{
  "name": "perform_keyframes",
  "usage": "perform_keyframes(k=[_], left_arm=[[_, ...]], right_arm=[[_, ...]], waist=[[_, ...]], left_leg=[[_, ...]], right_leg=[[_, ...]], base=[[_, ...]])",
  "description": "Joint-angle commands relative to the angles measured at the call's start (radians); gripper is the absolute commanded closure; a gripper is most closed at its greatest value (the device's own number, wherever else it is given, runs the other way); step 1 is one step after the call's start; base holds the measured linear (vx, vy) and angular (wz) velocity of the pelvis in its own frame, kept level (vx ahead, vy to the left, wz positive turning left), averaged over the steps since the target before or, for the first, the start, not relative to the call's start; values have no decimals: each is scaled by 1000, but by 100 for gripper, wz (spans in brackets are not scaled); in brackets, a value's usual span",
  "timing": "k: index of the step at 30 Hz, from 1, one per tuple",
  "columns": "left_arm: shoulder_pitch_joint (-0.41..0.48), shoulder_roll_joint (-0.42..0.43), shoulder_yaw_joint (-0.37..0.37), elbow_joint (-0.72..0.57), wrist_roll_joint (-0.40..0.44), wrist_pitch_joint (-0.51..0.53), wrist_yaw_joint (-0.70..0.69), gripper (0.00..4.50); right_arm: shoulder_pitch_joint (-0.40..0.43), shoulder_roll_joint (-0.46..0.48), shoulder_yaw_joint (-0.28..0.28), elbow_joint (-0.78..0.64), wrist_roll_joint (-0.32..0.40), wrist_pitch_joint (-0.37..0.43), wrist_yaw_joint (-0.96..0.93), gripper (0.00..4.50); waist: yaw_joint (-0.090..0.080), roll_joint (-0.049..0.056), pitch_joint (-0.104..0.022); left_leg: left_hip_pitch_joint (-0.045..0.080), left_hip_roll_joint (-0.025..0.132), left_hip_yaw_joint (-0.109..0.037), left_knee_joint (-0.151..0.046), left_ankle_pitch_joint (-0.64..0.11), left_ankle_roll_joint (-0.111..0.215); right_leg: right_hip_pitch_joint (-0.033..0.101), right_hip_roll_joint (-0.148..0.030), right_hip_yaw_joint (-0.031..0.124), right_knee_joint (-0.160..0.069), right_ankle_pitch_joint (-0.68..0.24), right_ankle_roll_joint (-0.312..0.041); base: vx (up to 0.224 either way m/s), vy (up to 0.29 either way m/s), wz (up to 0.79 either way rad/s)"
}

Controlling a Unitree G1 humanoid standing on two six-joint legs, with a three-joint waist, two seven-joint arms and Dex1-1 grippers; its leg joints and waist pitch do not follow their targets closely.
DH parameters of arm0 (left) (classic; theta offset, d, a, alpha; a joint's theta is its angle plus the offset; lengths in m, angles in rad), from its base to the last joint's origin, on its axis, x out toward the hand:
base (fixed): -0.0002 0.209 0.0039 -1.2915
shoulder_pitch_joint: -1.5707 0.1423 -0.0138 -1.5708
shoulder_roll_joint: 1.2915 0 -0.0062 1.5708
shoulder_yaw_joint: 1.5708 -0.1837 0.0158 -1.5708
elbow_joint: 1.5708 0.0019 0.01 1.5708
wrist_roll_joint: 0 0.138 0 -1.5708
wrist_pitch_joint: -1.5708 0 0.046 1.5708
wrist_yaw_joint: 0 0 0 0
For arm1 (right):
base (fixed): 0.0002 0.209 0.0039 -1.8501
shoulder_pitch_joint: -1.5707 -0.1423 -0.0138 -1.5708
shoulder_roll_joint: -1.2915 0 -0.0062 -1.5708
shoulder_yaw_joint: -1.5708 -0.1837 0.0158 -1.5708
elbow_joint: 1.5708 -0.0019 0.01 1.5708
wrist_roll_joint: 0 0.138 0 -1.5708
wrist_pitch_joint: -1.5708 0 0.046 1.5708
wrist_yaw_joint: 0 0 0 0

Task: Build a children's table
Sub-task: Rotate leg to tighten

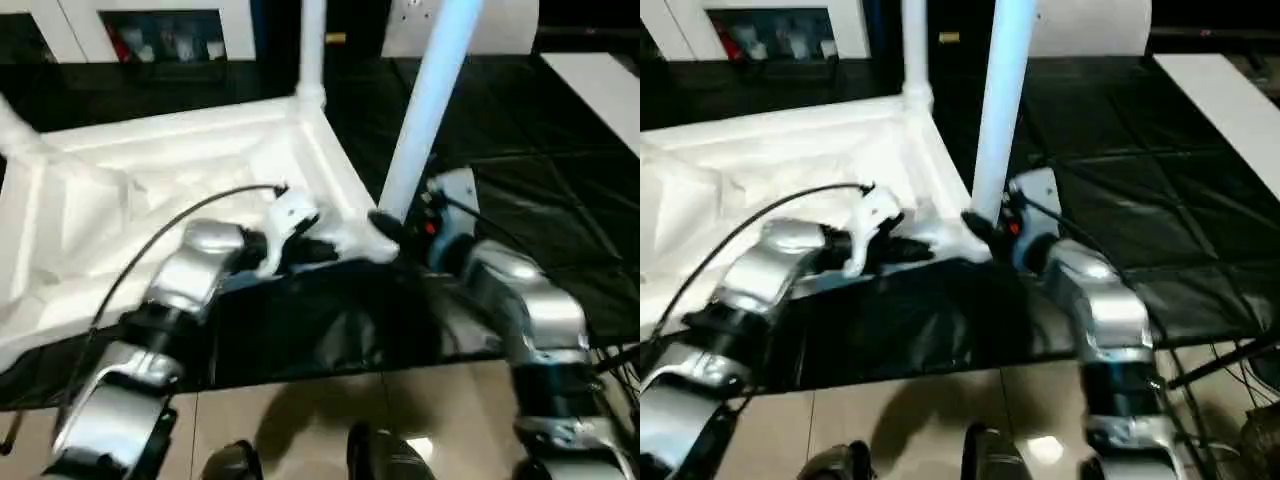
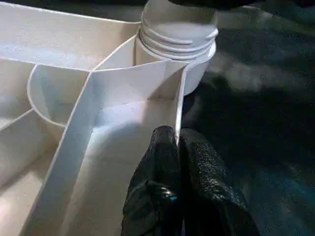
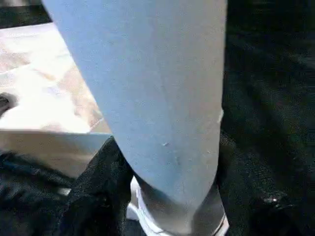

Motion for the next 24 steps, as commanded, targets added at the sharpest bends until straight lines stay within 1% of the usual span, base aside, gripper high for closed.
perform_keyframes(k=[1,2,3,4,5,6,7,8,9,10,11,12,13,14,15,16,18,19,20,21,22,23,24], left_arm=[[-33,-81,-15,-7,9,21,135,450],[-29,-84,-17,-19,11,26,137,450],[-27,-85,-18,-24,12,28,139,450],[-27,-85,-18,-24,12,28,139,450],[-16,-73,-33,-33,25,16,123,450],[-16,-73,-33,-33,25,16,123,450],[-2,-56,-42,-50,24,11,100,450],[10,-36,-45,-59,21,0,75,450],[17,-24,-47,-64,20,-8,59,450],[18,-22,-48,-65,19,-10,56,450],[30,-4,-51,-72,20,-20,29,450],[30,-4,-51,-72,20,-20,29,450],[44,17,-57,-81,19,-32,-3,450],[56,36,-62,-88,18,-45,-32,450],[68,57,-65,-93,19,-62,-61,450],[71,63,-66,-94,19,-67,-69,450],[78,81,-68,-92,17,-89,-91,450],[87,103,-71,-92,6,-121,-133,450],[91,119,-76,-92,-2,-143,-159,450],[91,119,-76,-92,-2,-143,-159,450],[95,136,-84,-91,-6,-160,-187,450],[101,159,-96,-87,-8,-191,-231,450],[104,174,-104,-84,-8,-211,-261,450]], right_arm=[[-1,109,173,12,46,41,61,241],[-3,106,182,14,27,28,55,241],[-4,104,188,13,18,23,54,208],[-4,104,188,13,18,23,54,189],[3,98,185,3,21,16,57,179],[3,98,185,3,21,16,57,179],[15,86,177,-10,25,14,62,173],[28,61,173,-16,23,-16,84,157],[36,47,171,-20,25,-34,101,141],[38,44,170,-20,25,-38,104,134],[51,12,169,-23,11,-73,129,130],[51,12,169,-23,11,-73,129,122],[61,-7,165,-27,4,-93,148,108],[71,-24,160,-30,0,-111,168,108],[84,-46,150,-33,-4,-137,192,87],[89,-53,146,-36,-1,-144,204,83],[104,-80,135,-46,10,-159,239,69],[122,-124,129,-55,20,-190,293,46],[132,-150,127,-58,27,-208,326,46],[132,-150,127,-58,27,-208,326,38],[138,-174,123,-59,34,-225,356,38],[144,-204,119,-59,46,-242,402,12],[147,-223,116,-59,53,-254,431,12]], waist=[[6,-4,-76],[6,-3,-77],[6,-2,-78],[6,-2,-78],[6,-2,-77],[6,-2,-77],[6,3,-72],[7,4,-72],[8,2,-72],[7,1,-72],[7,2,-73],[7,2,-73],[6,5,-72],[5,3,-74],[5,7,-72],[4,7,-74],[4,7,-75],[6,9,-74],[9,8,-74],[8,7,-73],[9,9,-72],[10,6,-71],[10,6,-71]], left_leg=[[1,28,-4,-57,-166,58],[-1,29,-4,-57,-158,62],[0,30,-3,-56,-147,68],[0,31,-2,-55,-144,73],[0,30,-2,-55,-140,83],[0,30,-2,-55,-140,83],[-1,30,-3,-57,-159,84],[-1,30,-3,-57,-165,82],[-1,30,-3,-57,-175,79],[-2,29,-3,-57,-176,79],[-1,31,-3,-57,-172,80],[-1,31,-3,-57,-172,80],[-5,31,-4,-58,-161,82],[-6,31,-5,-57,-152,85],[-5,33,-4,-56,-148,90],[-5,33,-3,-55,-146,93],[-3,34,-2,-53,-127,102],[-2,35,0,-52,-120,109],[-1,36,1,-51,-126,111],[-2,36,1,-51,-125,112],[-1,37,1,-51,-133,111],[0,37,2,-52,-148,107],[0,37,2,-52,-148,107]], right_leg=[[61,-46,43,-76,-387,-158],[64,-45,43,-72,-351,-169],[65,-45,44,-68,-310,-181],[65,-44,45,-67,-292,-188],[68,-45,45,-65,-267,-200],[68,-45,45,-65,-267,-200],[68,-46,45,-69,-282,-201],[69,-47,45,-70,-291,-199],[69,-48,45,-71,-309,-191],[69,-48,45,-72,-311,-187],[69,-47,45,-71,-303,-188],[69,-47,45,-71,-303,-188],[72,-47,45,-67,-284,-194],[74,-47,45,-65,-263,-200],[73,-48,46,-63,-240,-207],[74,-47,47,-62,-226,-212],[75,-45,48,-56,-180,-233],[75,-46,49,-54,-156,-249],[78,-45,49,-54,-154,-250],[78,-45,49,-53,-152,-253],[77,-45,49,-55,-166,-254],[78,-45,48,-58,-195,-247],[78,-45,48,-58,-195,-247]], base=[[0,0,0],[0,0,0],[0,0,0],[0,0,0],[0,0,0],[0,0,0],[0,0,0],[0,0,0],[0,0,0],[0,0,0],[0,0,0],[0,0,0],[0,0,0],[0,0,0],[0,0,0],[0,0,0],[0,0,0],[0,0,0],[0,0,0],[0,0,0],[0,0,0],[0,0,0],[0,0,0]])
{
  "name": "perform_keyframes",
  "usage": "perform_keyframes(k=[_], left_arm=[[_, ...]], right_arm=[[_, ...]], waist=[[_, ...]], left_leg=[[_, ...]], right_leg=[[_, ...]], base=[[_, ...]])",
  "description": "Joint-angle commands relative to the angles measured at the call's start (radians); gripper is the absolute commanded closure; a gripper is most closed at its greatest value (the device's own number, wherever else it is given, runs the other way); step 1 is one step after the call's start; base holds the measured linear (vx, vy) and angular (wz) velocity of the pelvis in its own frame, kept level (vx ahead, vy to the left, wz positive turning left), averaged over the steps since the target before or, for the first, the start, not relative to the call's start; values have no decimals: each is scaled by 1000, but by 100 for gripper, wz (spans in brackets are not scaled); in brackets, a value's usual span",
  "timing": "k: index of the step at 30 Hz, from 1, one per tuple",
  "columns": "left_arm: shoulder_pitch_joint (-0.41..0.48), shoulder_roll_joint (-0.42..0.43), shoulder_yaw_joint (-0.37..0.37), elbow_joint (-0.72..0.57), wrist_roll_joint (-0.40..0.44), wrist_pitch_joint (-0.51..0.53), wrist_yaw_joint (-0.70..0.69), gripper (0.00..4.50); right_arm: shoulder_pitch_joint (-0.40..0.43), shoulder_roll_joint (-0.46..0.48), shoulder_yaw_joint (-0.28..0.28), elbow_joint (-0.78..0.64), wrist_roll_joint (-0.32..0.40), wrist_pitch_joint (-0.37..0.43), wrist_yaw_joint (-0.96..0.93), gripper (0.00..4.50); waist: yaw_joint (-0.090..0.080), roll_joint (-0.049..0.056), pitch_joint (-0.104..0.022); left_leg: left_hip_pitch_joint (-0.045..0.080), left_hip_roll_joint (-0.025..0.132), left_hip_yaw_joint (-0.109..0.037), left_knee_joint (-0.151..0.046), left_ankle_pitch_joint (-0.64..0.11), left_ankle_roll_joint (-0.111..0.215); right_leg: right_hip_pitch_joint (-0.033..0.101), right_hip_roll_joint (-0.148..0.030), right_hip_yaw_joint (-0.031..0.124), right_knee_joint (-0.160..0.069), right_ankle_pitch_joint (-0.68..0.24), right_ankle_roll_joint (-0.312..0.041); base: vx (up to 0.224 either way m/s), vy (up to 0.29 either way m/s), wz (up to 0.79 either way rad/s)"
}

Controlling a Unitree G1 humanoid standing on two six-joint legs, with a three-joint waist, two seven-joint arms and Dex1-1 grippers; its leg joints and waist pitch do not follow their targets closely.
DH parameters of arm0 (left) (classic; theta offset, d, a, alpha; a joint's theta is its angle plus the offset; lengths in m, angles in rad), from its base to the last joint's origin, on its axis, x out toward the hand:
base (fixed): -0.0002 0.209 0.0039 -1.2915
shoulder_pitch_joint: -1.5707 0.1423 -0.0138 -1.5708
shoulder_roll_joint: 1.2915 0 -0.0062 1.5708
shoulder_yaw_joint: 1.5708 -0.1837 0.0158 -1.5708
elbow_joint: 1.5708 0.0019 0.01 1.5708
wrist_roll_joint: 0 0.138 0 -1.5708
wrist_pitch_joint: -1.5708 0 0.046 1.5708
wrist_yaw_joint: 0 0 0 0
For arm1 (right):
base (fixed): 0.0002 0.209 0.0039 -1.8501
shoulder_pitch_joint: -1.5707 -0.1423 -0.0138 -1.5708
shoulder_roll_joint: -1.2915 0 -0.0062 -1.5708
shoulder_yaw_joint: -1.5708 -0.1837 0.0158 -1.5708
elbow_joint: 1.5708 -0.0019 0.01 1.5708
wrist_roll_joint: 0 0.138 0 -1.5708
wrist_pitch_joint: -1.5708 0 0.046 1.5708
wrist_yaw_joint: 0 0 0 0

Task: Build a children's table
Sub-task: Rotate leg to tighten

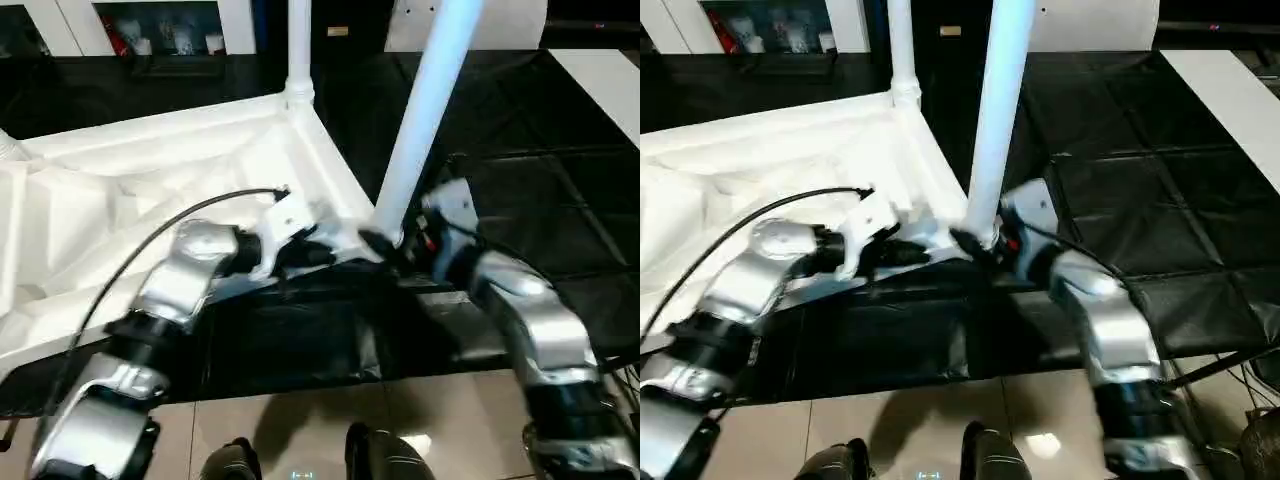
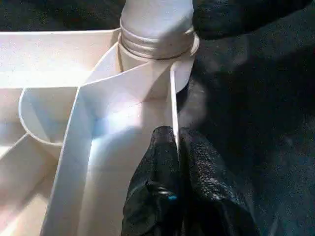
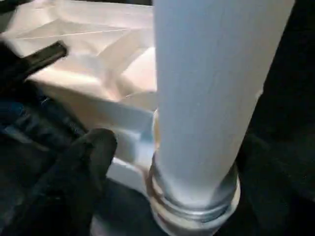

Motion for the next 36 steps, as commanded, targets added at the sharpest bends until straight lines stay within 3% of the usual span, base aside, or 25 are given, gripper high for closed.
perform_keyframes(k=[1,3,5,11,12,16,18,23,36], left_arm=[[27,34,-55,9,7,-46,-109,450],[32,53,-62,7,-1,-62,-157,450],[29,72,-67,13,-15,-84,-219,450],[13,107,-100,47,-25,-151,-323,450],[8,114,-109,58,-23,-177,-346,450],[-4,125,-123,79,-14,-217,-389,450],[-10,125,-128,88,-16,-228,-413,450],[-21,124,-141,102,-21,-251,-447,450],[-33,117,-141,127,-23,-271,-468,450]], right_arm=[[12,-34,15,-9,33,-28,97,4],[11,-60,14,-3,44,-40,147,4],[9,-106,23,10,60,-67,246,4],[-24,-183,55,64,101,-118,422,4],[-39,-199,64,83,112,-122,472,32],[-69,-224,86,115,124,-121,566,45],[-85,-231,101,132,128,-120,610,75],[-125,-236,141,190,127,-143,685,108],[-173,-220,166,264,126,-162,751,212]], waist=[[8,6,-71],[9,11,-68],[10,9,-69],[27,8,-71],[30,6,-72],[34,5,-70],[37,2,-70],[42,1,-74],[51,-1,-74]], left_leg=[[1,26,0,-51,-154,101],[3,29,-1,-53,-165,92],[6,29,0,-52,-175,89],[10,33,4,-49,-156,107],[9,32,4,-48,-154,110],[7,34,5,-47,-158,113],[9,35,4,-48,-166,104],[8,36,5,-45,-140,110],[8,36,6,-45,-131,110]], right_leg=[[78,-58,50,-61,-216,-236],[75,-58,50,-62,-239,-233],[75,-57,51,-62,-242,-238],[74,-58,53,-53,-186,-269],[75,-57,51,-52,-182,-271],[75,-58,49,-52,-211,-265],[73,-60,49,-56,-251,-255],[72,-59,50,-48,-203,-270],[72,-60,49,-48,-216,-265]], base=[[0,0,0],[0,0,0],[0,0,0],[0,0,0],[0,0,0],[0,0,0],[0,0,0],[0,0,0],[0,0,0]])
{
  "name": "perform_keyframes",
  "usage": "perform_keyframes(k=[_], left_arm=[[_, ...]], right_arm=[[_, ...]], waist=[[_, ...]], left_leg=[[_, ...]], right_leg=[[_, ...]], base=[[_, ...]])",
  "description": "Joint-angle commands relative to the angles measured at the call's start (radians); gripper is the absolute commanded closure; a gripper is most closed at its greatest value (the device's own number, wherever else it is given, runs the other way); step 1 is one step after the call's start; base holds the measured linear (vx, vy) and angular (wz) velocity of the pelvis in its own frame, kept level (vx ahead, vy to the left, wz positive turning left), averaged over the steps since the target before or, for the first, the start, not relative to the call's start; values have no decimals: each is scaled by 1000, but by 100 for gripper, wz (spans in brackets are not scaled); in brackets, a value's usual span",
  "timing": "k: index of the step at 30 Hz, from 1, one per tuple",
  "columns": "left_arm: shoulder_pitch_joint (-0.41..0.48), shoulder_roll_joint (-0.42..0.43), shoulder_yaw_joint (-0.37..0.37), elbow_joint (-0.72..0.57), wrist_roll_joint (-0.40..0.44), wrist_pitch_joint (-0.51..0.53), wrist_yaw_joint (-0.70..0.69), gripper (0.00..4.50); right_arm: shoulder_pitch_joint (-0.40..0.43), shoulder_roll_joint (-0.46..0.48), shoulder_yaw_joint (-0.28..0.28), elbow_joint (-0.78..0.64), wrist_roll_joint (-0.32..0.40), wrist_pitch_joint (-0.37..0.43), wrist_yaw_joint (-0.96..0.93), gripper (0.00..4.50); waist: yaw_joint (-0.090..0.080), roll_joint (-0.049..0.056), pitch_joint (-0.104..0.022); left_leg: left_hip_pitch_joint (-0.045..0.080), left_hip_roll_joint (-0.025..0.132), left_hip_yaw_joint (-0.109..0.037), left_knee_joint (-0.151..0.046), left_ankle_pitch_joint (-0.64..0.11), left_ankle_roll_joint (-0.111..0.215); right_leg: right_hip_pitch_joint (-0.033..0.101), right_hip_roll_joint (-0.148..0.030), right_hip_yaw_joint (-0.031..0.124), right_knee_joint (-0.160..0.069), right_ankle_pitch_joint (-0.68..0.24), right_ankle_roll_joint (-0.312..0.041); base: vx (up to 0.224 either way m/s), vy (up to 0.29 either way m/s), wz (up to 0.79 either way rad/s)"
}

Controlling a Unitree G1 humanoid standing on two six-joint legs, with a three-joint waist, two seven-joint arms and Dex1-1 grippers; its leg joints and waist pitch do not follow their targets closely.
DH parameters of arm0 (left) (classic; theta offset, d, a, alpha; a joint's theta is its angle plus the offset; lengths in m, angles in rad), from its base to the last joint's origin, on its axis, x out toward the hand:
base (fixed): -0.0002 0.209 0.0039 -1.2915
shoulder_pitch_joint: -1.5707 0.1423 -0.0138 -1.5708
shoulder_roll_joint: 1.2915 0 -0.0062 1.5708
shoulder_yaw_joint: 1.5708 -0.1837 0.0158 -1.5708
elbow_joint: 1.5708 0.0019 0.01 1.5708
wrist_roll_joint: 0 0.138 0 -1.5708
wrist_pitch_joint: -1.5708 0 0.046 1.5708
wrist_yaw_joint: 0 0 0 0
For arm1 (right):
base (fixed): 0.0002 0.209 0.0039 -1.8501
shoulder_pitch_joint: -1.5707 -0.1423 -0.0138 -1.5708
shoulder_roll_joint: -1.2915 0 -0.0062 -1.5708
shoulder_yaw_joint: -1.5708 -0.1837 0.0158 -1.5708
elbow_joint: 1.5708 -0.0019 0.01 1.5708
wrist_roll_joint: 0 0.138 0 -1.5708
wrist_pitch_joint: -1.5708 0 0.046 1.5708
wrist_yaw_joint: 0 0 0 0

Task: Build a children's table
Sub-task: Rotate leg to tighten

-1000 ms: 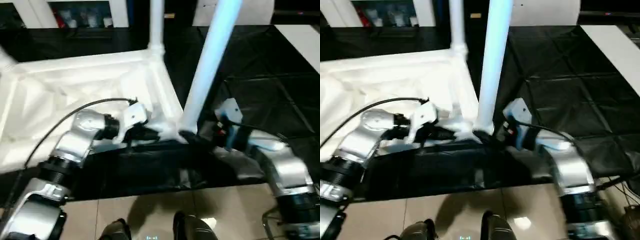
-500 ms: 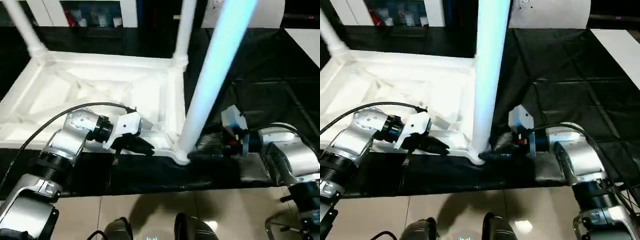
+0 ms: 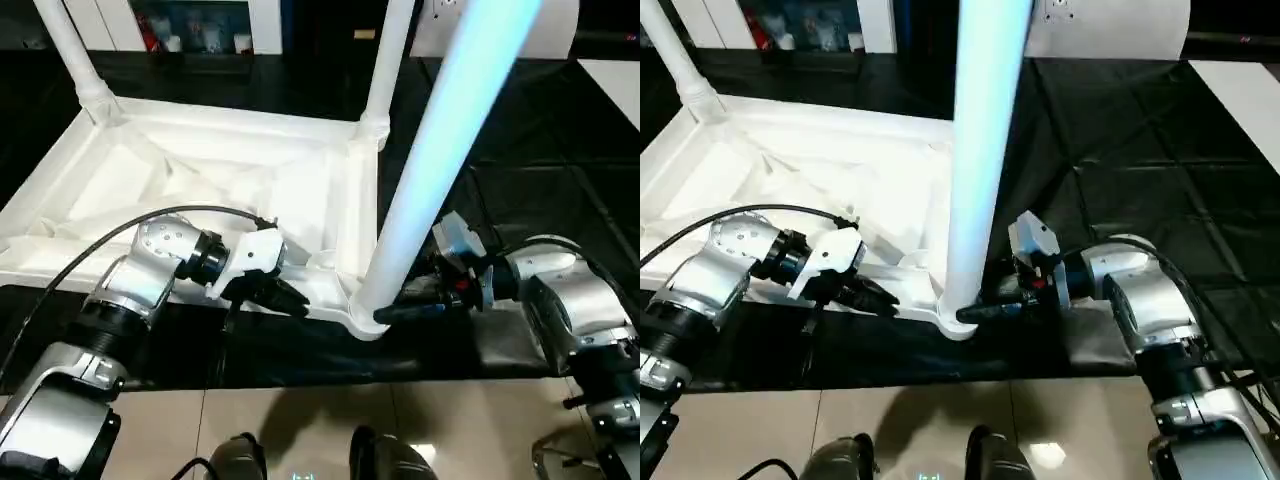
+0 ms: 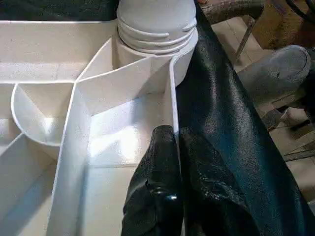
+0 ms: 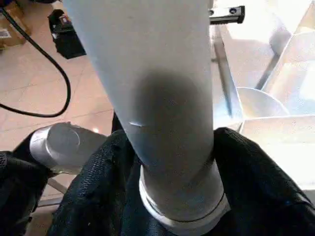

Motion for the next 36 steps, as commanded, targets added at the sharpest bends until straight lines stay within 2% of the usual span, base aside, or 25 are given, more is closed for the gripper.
perform_keyframes(k=[1,4,6,7,8,9,11,12,13,15,17,18,19,20,24,25,27,28,29,30,32,33,34,35,36], left_arm=[[8,-5,-57,10,22,-13,-41,450],[11,-7,-54,9,20,-6,-38,450],[19,-15,-45,-3,6,13,-30,450],[19,-15,-45,-3,6,13,-30,450],[23,-26,-34,-18,-4,42,-8,450],[25,-46,-20,-36,-9,89,39,450],[24,-66,-11,-48,-4,136,90,450],[24,-66,-11,-48,-4,136,90,450],[19,-82,-8,-48,4,164,126,450],[11,-126,5,-56,7,243,207,450],[5,-162,20,-59,-3,274,260,450],[0,-180,25,-60,-3,290,288,450],[-16,-229,42,-54,9,348,388,450],[-26,-252,53,-44,20,370,444,450],[-47,-301,85,-23,39,427,570,450],[-57,-324,105,-12,40,446,629,450],[-65,-356,133,-11,50,472,707,450],[-65,-367,141,-18,53,483,726,450],[-65,-371,144,-24,55,489,732,450],[-63,-372,143,-30,57,487,732,450],[-50,-365,132,-52,63,484,713,450],[-47,-362,129,-58,65,485,711,450],[-44,-359,126,-63,67,486,708,450],[-28,-337,109,-86,74,483,680,450],[-23,-328,102,-92,78,479,671,450]], right_arm=[[-4,-1,12,7,10,-11,32,223],[0,1,14,-1,18,4,37,239],[15,9,3,-40,49,78,9,247],[15,9,3,-40,49,78,9,247],[26,20,-7,-71,67,131,-27,250],[40,44,-19,-123,90,205,-93,250],[49,74,-28,-160,93,267,-174,251],[49,74,-28,-160,93,267,-174,251],[52,103,-29,-171,79,268,-227,251],[52,176,-36,-191,53,313,-360,251],[48,233,-50,-205,49,360,-454,251],[45,260,-54,-211,42,380,-498,251],[36,330,-59,-220,15,427,-610,251],[30,362,-61,-218,-1,446,-662,251],[12,432,-69,-210,-35,487,-781,251],[-1,465,-76,-192,-55,484,-838,251],[-18,513,-91,-173,-75,486,-922,251],[-24,533,-95,-171,-83,489,-958,251],[-26,543,-96,-171,-87,493,-976,251],[-26,549,-95,-173,-88,493,-983,251],[-12,548,-87,-192,-104,478,-989,251],[-7,544,-85,-198,-106,469,-984,251],[-2,541,-83,-204,-108,459,-979,196],[22,512,-79,-219,-111,419,-942,196],[30,505,-86,-223,-107,411,-932,182]], waist=[[-4,-3,-75],[-3,-3,-75],[-3,-2,-73],[-2,-2,-74],[-3,-4,-74],[-1,0,-72],[-2,-1,-69],[-4,-2,-66],[-6,-4,-63],[-12,2,-56],[-23,-3,-55],[-27,-1,-57],[-36,3,-57],[-43,-1,-60],[-53,1,-61],[-49,8,-63],[-51,4,-65],[-52,2,-67],[-50,6,-69],[-50,6,-69],[-50,7,-73],[-50,7,-73],[-51,7,-73],[-49,9,-72],[-50,5,-74]], left_leg=[[7,35,4,-53,-133,110],[6,36,3,-54,-134,108],[7,35,4,-55,-135,109],[6,36,3,-55,-133,109],[6,35,4,-55,-130,107],[5,36,3,-56,-134,103],[5,36,1,-59,-142,89],[4,34,1,-61,-160,80],[4,30,-1,-63,-202,64],[8,25,-8,-67,-237,31],[7,21,-12,-71,-246,17],[5,21,-14,-71,-246,15],[3,22,-15,-73,-248,10],[5,21,-14,-70,-249,10],[5,17,-9,-67,-223,29],[8,16,-9,-66,-220,30],[5,15,-6,-66,-199,32],[3,15,-6,-66,-189,33],[3,17,-6,-66,-165,40],[3,17,-6,-66,-165,40],[1,19,-4,-65,-136,57],[2,19,-3,-64,-134,60],[1,19,-3,-64,-135,62],[2,21,-2,-64,-143,65],[2,22,-1,-63,-141,66]], right_leg=[[71,-60,50,-50,-222,-260],[72,-59,49,-50,-227,-258],[72,-57,50,-51,-227,-258],[73,-59,50,-50,-226,-256],[73,-58,50,-50,-223,-256],[73,-59,50,-52,-233,-254],[71,-57,50,-55,-260,-243],[71,-57,49,-60,-300,-231],[70,-62,46,-73,-409,-197],[63,-65,46,-88,-552,-141],[63,-63,44,-96,-607,-108],[64,-64,43,-95,-609,-104],[62,-60,42,-96,-591,-97],[60,-60,42,-95,-572,-104],[57,-56,45,-93,-518,-121],[58,-57,44,-93,-511,-122],[60,-55,45,-90,-469,-133],[62,-55,45,-88,-454,-136],[64,-53,46,-83,-394,-149],[64,-53,46,-83,-394,-149],[70,-52,48,-70,-276,-186],[71,-52,48,-69,-265,-192],[72,-52,48,-69,-260,-196],[72,-56,49,-70,-266,-198],[73,-56,49,-70,-265,-198]], base=[[0,0,0],[0,0,0],[0,0,0],[0,0,0],[0,0,0],[0,0,0],[0,0,0],[0,0,0],[0,0,0],[0,0,0],[0,0,0],[0,0,0],[0,0,0],[0,0,0],[0,0,0],[0,0,0],[0,0,0],[0,0,0],[0,0,0],[0,0,0],[0,0,0],[0,0,0],[0,0,0],[0,0,0],[0,0,0]])
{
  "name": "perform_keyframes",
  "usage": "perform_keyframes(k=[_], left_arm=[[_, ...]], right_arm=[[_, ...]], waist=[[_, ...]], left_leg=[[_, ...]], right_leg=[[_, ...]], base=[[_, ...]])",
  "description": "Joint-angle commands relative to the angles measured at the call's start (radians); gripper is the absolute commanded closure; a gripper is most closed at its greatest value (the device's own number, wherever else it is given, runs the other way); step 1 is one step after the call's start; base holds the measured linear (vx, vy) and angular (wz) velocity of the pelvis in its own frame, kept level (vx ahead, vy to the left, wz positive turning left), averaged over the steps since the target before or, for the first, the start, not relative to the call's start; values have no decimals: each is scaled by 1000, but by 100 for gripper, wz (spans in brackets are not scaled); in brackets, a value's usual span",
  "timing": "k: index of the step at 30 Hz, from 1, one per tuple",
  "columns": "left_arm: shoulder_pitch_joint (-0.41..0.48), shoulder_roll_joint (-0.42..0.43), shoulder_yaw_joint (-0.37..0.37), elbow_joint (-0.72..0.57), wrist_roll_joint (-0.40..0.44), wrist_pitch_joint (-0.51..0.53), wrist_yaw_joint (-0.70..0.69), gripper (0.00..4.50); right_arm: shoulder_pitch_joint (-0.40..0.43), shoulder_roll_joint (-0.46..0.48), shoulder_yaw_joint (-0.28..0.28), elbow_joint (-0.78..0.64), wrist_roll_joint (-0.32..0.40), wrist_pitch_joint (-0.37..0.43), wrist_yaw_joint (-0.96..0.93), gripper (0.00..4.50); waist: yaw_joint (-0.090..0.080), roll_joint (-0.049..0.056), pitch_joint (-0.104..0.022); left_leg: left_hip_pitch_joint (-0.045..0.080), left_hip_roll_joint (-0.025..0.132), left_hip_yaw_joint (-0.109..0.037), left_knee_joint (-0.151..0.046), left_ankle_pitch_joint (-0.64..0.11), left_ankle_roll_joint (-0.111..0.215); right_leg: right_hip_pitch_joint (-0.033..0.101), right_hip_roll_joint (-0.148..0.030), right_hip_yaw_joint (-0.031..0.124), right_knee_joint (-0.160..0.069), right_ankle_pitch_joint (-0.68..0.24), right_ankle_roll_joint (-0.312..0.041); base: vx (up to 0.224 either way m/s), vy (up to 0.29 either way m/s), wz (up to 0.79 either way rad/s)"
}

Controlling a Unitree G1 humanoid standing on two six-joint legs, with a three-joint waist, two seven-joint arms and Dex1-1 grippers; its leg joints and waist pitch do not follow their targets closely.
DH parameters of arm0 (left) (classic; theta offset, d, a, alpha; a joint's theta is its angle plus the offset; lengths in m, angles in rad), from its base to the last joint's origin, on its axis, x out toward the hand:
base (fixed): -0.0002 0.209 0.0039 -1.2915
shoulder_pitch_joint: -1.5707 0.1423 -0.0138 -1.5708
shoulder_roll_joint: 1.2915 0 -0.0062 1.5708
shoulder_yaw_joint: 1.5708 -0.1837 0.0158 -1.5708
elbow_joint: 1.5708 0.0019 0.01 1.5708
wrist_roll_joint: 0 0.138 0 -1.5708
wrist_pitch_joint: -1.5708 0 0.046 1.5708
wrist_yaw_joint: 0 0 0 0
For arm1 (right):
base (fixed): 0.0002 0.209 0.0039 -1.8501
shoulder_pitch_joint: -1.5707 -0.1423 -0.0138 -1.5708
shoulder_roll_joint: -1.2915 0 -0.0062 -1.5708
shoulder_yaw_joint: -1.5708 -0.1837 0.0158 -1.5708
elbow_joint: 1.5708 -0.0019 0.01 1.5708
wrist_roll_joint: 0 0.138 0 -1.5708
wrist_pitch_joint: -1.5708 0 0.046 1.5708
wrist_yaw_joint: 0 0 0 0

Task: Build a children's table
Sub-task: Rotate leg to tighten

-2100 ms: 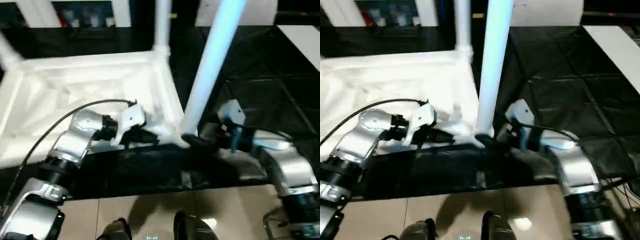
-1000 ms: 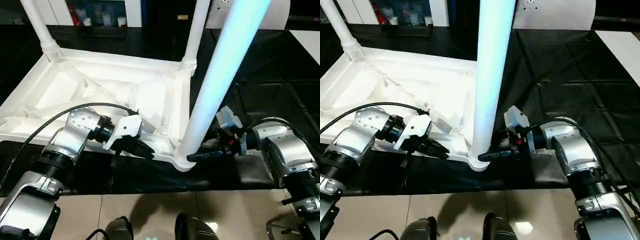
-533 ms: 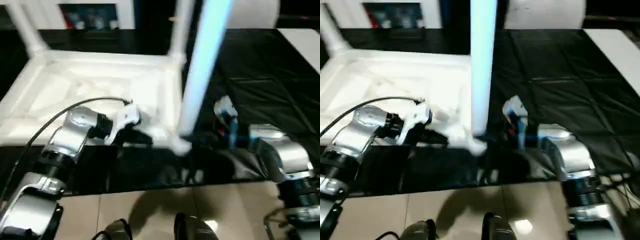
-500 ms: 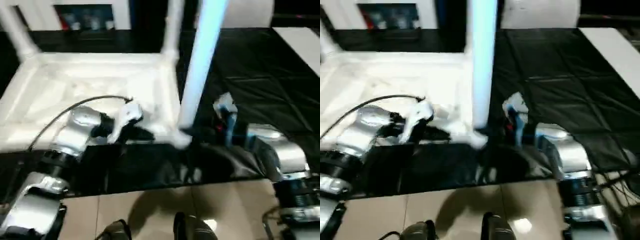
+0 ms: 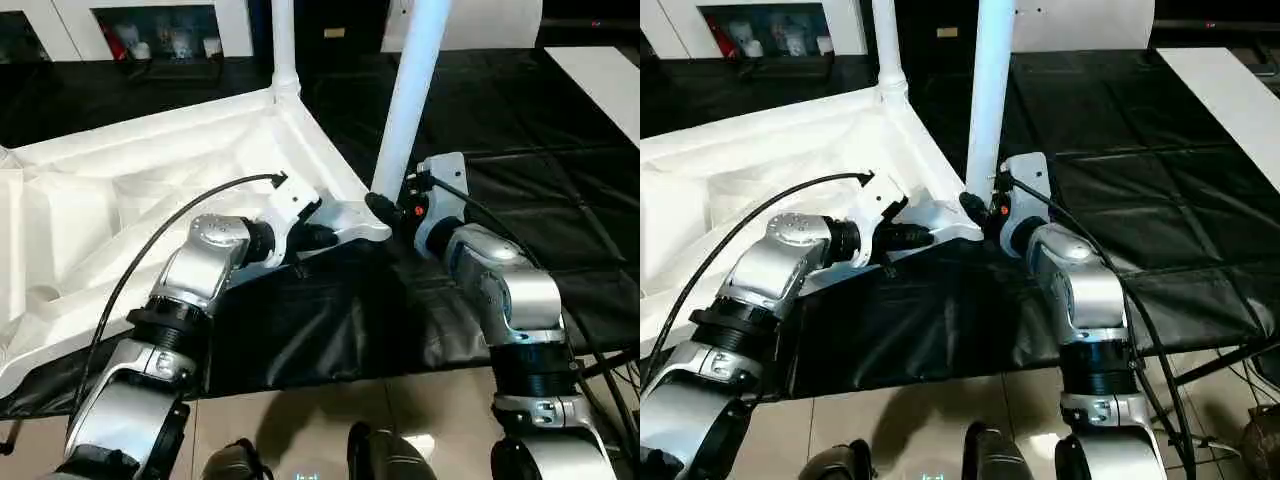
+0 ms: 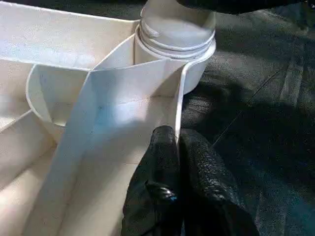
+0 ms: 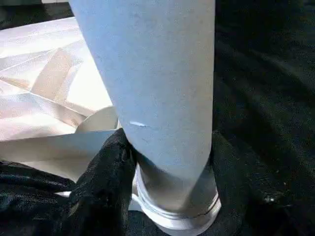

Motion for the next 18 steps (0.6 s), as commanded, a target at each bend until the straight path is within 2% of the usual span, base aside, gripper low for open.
perform_keyframes(k=[1,3,5,7,8,9,11,12,14,16,18], left_arm=[[10,-37,-61,-17,-4,-9,13,450],[14,-28,-67,-20,-1,-18,0,450],[28,10,-84,-28,10,-41,-49,450],[36,31,-94,-32,15,-54,-77,450],[40,41,-98,-35,17,-61,-91,450],[40,41,-98,-35,17,-61,-91,450],[54,90,-116,-41,9,-110,-177,450],[54,90,-116,-41,9,-110,-177,450],[68,138,-136,-46,-6,-185,-277,450],[75,171,-149,-43,-11,-221,-340,450],[82,208,-165,-37,-23,-277,-423,450]], right_arm=[[28,60,175,-28,69,9,146,180],[32,49,170,-28,68,2,152,164],[43,1,158,-23,59,-50,189,134],[47,-31,158,-16,50,-96,218,131],[49,-46,159,-13,45,-121,234,114],[49,-46,159,-13,45,-121,234,114],[54,-117,155,5,43,-200,330,84],[54,-117,155,5,43,-200,330,80],[57,-178,150,22,48,-258,427,69],[61,-219,148,29,57,-286,502,44],[66,-267,152,29,84,-294,606,33]], waist=[[7,1,-75],[5,2,-75],[4,2,-76],[3,2,-78],[3,3,-79],[2,2,-79],[2,1,-80],[1,1,-78],[4,0,-78],[4,-1,-76],[7,2,-76]], left_leg=[[-1,24,-1,-53,-127,79],[-2,23,-1,-53,-119,83],[-2,23,0,-51,-112,89],[-4,23,0,-49,-102,94],[-5,24,0,-47,-85,104],[-4,24,2,-46,-82,107],[-4,23,2,-45,-79,115],[-4,23,2,-45,-91,118],[-3,25,2,-44,-103,125],[-2,26,3,-44,-107,130],[3,30,3,-45,-118,136]], right_leg=[[73,-55,48,-63,-246,-204],[74,-54,47,-61,-226,-212],[76,-55,49,-58,-193,-224],[78,-54,49,-55,-175,-227],[80,-56,50,-51,-137,-238],[80,-54,50,-50,-127,-244],[82,-53,49,-48,-120,-253],[81,-54,49,-50,-132,-252],[81,-56,50,-50,-153,-254],[79,-54,50,-50,-155,-255],[76,-56,51,-50,-169,-262]], base=[[0,0,0],[0,0,0],[0,0,0],[0,0,0],[0,0,0],[0,0,0],[0,0,0],[0,0,0],[0,0,0],[0,0,0],[0,0,0]])
